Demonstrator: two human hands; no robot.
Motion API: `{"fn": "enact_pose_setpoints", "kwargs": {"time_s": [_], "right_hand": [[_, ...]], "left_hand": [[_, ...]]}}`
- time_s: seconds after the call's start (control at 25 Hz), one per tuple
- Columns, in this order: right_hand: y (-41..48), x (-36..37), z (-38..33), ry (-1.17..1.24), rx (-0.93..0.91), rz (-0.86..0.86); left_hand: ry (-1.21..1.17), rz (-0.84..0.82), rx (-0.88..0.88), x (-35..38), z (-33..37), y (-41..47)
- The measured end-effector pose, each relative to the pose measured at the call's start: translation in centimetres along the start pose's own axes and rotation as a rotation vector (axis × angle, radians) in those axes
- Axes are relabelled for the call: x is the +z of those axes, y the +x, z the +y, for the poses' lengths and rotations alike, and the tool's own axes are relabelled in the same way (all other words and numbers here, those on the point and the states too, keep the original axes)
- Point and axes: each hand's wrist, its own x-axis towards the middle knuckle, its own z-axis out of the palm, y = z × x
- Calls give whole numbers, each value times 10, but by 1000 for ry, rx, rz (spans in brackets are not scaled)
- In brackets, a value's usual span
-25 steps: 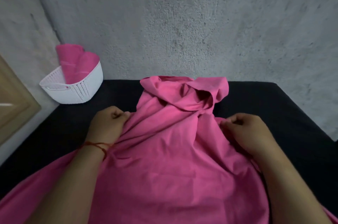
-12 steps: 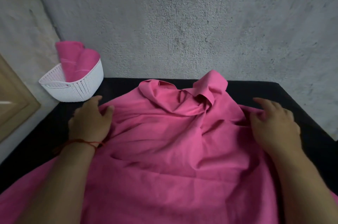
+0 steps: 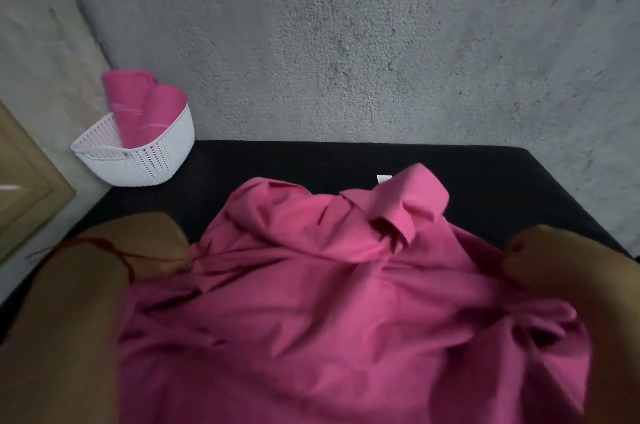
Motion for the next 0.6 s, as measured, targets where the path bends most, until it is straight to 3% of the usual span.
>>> {"fn": "enact_pose_setpoints", "kwargs": {"time_s": [0.04,0.12,0.2,0.24,0.36,0.48,0.56,0.6], "right_hand": [[-2,-2,-1,22,-17,40],[3,1,-12,332,-136,215],[7,10,-34,763,-316,245],[8,16,-43,891,-394,195],[17,33,-54,849,-598,222],[14,31,-53,903,-659,219],[1,21,-54,920,-705,61],[-7,15,-53,860,-747,-69]], "left_hand": [[-15,33,-36,1,-2,1],[-186,264,25,2,6,8],[-479,500,242,12,20,20],[-530,502,389,19,28,26],[-443,400,570,42,40,43],[-423,483,579,44,42,45],[-413,467,533,32,43,34],[-375,383,531,24,44,23]]}}
